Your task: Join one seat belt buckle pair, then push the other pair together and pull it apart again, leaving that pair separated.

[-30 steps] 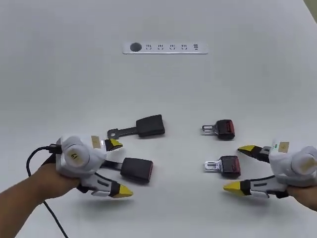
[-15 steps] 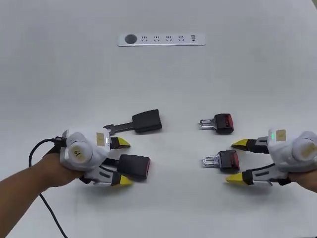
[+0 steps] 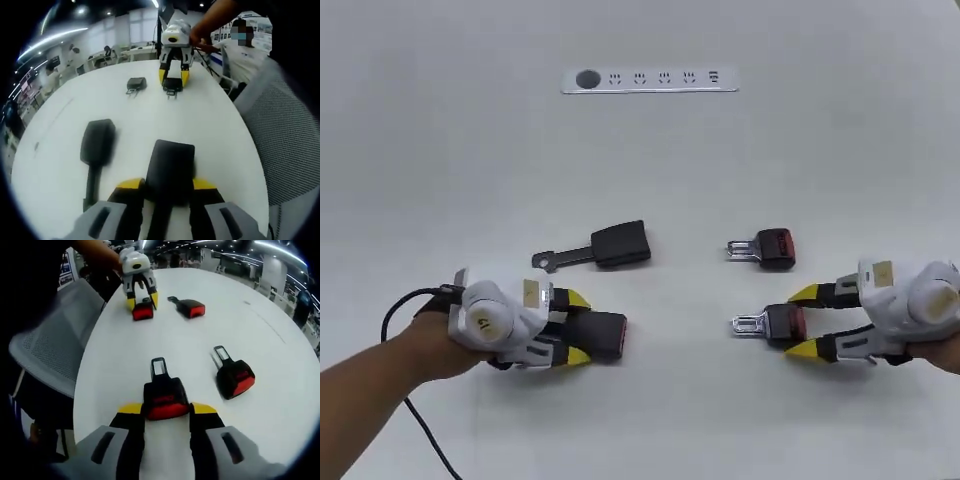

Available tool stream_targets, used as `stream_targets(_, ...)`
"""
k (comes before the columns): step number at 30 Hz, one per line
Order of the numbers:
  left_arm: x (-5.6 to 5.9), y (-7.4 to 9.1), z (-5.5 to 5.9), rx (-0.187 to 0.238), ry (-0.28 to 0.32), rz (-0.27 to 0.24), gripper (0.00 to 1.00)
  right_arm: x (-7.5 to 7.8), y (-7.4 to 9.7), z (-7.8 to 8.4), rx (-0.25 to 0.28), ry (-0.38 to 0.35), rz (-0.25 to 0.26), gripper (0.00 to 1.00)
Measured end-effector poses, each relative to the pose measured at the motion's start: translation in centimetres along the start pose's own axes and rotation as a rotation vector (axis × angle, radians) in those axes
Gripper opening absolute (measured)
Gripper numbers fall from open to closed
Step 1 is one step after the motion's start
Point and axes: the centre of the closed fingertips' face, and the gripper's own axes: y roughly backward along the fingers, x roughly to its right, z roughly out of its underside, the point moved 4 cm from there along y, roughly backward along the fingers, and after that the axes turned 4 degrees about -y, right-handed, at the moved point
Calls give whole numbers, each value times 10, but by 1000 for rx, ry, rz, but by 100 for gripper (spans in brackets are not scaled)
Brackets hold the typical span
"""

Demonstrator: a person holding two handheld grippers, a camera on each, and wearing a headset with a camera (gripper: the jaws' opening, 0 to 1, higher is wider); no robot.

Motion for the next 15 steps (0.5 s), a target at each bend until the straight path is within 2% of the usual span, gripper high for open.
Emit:
stream_targets(5, 0, -1, -1, -14, 34, -33, 36, 0, 0, 2, 3, -15, 7, 33)
stream_targets(15, 5, 0, -2, -28, 80, -56, 35, -1, 1, 1, -13, -58, 11, 32)
